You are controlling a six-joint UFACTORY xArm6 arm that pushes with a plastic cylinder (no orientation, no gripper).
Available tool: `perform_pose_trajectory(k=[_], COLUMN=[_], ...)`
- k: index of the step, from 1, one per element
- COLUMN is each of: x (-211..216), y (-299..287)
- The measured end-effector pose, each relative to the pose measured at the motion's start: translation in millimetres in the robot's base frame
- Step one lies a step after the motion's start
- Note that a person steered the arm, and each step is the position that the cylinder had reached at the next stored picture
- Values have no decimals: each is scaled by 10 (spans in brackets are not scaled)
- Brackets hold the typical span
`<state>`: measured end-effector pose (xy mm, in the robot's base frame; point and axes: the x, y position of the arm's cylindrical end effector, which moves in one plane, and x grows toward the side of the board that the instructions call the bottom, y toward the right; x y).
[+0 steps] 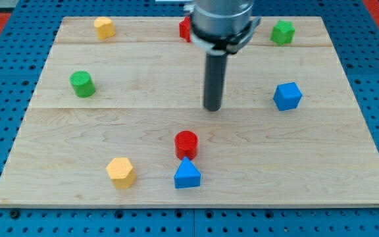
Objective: Push the red circle into blue triangle
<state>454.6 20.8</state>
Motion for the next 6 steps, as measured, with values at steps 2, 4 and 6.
perform_pose_trajectory(k=[2, 4, 6], x=[474, 429, 493], y=[-301, -325, -325])
